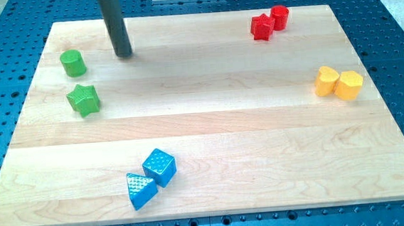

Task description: Slide the green circle to the top left of the green star

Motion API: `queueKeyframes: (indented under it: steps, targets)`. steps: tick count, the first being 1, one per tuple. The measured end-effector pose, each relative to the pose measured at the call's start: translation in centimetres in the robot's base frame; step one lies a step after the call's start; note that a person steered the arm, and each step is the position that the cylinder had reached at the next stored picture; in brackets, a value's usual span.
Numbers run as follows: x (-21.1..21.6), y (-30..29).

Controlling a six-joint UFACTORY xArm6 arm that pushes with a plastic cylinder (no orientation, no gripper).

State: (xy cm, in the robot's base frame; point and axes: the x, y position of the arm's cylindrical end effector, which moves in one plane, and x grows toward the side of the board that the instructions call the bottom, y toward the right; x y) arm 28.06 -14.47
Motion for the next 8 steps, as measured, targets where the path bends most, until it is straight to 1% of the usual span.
queueKeyframes:
  steps: [1, 2, 3, 4, 5, 7, 8]
  targets:
    - [3.5, -7.5]
    - [9.1, -9.6]
    - [4.2, -7.6]
    - [4.9, -15.7]
    - [10.8, -15.7]
    - [12.0, -15.1]
    - [14.8, -14.2]
